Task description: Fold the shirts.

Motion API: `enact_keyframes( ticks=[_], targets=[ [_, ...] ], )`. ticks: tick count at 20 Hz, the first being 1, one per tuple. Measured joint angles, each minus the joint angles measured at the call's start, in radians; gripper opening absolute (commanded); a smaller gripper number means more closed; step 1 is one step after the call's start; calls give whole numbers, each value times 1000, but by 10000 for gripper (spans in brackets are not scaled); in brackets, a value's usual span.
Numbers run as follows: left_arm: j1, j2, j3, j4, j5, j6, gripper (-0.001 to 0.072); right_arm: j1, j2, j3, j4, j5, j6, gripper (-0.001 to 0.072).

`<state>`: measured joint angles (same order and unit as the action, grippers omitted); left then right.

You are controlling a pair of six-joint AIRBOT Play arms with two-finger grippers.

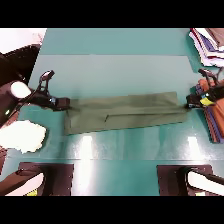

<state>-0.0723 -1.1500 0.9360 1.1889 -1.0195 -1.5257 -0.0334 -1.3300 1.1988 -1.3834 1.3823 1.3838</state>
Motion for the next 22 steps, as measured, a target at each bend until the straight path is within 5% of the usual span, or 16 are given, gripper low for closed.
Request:
enact_keyframes(
  ticks=[2, 3, 4, 5, 6, 7, 12, 13, 14, 15, 22],
  targets=[
    [0, -85, 53, 0, 68, 6, 31, 14, -94, 79, 3, -10, 2, 17],
    [0, -115, 75, 0, 97, 9, 124, 18, -133, 113, 8, -12, 2, 17],
    [0, -136, 92, 0, 118, 11, 401, 18, -170, 145, 20, -16, 2, 26],
    [1, -152, 108, 2, 132, 13, 506, 14, -201, 173, 41, -19, 2, 182],
    [2, -163, 122, 2, 143, 12, 503, 6, -230, 200, 76, -19, -8, 384],
    [2, -171, 137, 2, 143, 13, 503, -4, -254, 222, 125, -19, -23, 459],
    [2, -187, 232, 9, 29, 29, 501, -107, -270, 231, 294, 12, -85, 459],
    [1, -188, 243, 7, -4, 32, 423, -141, -256, 206, 307, 18, -94, 462],
    [1, -189, 251, 2, -29, 34, 163, -174, -243, 178, 317, 18, -105, 534],
    [1, -189, 257, -9, -50, 35, 41, -211, -234, 144, 329, 21, -116, 603],
    [-24, -190, 268, -129, -88, 50, 28, -355, -290, -18, 466, 8, -209, 592]
  ],
)
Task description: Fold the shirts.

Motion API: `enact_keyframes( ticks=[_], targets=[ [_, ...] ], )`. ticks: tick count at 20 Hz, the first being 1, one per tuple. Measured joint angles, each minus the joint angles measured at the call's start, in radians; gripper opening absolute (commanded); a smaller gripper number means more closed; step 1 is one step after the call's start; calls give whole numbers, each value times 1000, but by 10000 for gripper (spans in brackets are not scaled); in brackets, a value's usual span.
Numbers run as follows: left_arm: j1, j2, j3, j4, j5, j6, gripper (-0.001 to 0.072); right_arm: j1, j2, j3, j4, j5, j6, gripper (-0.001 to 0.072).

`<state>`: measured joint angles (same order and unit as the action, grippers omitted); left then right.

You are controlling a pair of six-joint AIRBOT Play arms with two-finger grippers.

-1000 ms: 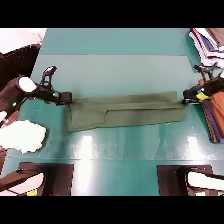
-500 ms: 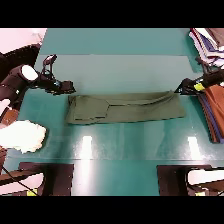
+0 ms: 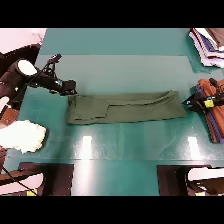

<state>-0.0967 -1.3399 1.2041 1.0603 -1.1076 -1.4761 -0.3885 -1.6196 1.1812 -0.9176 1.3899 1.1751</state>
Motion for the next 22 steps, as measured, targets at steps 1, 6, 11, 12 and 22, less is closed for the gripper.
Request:
enact_keyframes(
  ticks=[1, 6, 11, 12, 22],
  targets=[
    [-17, -1, 0, -11, 8, 0, 28, 8, -17, -8, 27, 0, -11, 589],
    [-138, -40, 0, -34, 85, -40, 27, 89, -74, -21, 74, -47, -57, 16],
    [-286, -164, 51, -73, 195, -64, 27, 132, -52, 98, 137, 60, -93, 15],
    [-312, -200, 77, -81, 204, -64, 27, 145, -32, 131, 157, 84, -85, 14],
    [-477, -489, 327, -155, 246, -70, 27, 465, 182, 415, 292, 111, 52, 15]
  ],
)
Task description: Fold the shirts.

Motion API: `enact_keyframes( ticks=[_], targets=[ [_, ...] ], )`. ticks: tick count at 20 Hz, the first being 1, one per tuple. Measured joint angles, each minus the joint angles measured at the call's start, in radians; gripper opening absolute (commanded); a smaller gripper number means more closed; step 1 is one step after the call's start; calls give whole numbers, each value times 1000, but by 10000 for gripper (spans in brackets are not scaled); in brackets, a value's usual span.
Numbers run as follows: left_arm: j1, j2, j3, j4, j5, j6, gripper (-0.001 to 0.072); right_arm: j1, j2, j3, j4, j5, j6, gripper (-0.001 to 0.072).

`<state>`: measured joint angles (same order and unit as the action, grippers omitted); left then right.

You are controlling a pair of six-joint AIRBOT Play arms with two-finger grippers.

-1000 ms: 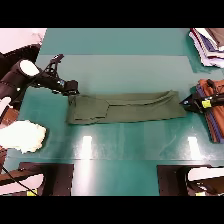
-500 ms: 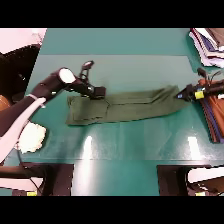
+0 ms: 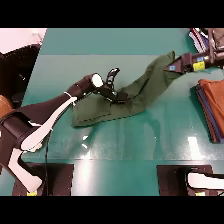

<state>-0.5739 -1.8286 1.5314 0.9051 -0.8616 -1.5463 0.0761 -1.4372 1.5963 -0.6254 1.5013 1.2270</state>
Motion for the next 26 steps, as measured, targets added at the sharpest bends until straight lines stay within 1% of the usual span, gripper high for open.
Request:
enact_keyframes(
  ticks=[6, 9, 11, 13, 16, 17, 18, 19, 20, 23, 24, 26],
  targets=[
    [-14, -28, 26, -6, 41, -12, 27, 172, 15, 58, 59, -63, 39, 15],
    [5, -23, 33, 0, 42, -21, 27, 227, 17, 64, 78, -96, 44, 15],
    [50, 10, 36, 31, 13, -24, 27, 267, 17, 66, 83, -119, 46, 14],
    [119, 69, 38, 93, -43, -27, 27, 321, 13, 67, 90, -151, 44, 15],
    [265, 204, 39, 208, -130, -27, 28, 449, -26, 67, 100, -226, 21, 21],
    [314, 251, 39, 241, -151, -26, 28, 501, -49, 68, 103, -255, 15, 97],
    [367, 301, 40, 271, -172, -24, 28, 562, -79, 68, 105, -293, 4, 273],
    [419, 348, 40, 301, -193, -23, 28, 622, -112, 68, 108, -337, -12, 485],
    [462, 388, 40, 322, -206, -18, 28, 674, -142, 68, 108, -377, -29, 576],
    [573, 488, 40, 360, -246, -2, 28, 786, -214, 68, 104, -471, -69, 566],
    [597, 509, 40, 367, -258, 0, 28, 800, -226, 68, 97, -484, -79, 493],
    [627, 536, 39, 377, -287, 13, 28, 797, -232, 65, 57, -480, -79, 480]
  ],
)
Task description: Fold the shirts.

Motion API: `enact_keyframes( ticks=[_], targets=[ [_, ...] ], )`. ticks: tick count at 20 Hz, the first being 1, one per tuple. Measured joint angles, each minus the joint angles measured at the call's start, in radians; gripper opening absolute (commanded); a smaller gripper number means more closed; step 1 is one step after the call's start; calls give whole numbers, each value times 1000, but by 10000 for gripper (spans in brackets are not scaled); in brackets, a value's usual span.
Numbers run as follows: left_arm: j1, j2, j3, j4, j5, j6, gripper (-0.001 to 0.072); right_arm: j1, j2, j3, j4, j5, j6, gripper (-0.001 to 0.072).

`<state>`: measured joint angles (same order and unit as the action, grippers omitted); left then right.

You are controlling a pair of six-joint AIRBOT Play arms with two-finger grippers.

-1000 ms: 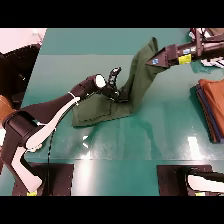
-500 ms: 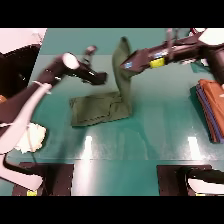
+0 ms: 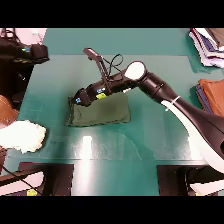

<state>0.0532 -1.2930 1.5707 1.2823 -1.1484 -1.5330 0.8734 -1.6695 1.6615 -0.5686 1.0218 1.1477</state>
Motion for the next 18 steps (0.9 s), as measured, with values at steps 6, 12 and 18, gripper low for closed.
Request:
enact_keyframes(
  ticks=[6, 12, 18],
  targets=[
    [30, 26, 0, -6, -62, 29, 28, -201, 124, -214, -200, 65, 100, 484],
    [34, 26, -5, -54, -72, 44, 28, -476, 211, -553, -236, 36, 182, 599],
    [35, 24, -7, -81, -48, 48, 28, -475, 50, -583, -23, 19, 105, 594]
  ],
)
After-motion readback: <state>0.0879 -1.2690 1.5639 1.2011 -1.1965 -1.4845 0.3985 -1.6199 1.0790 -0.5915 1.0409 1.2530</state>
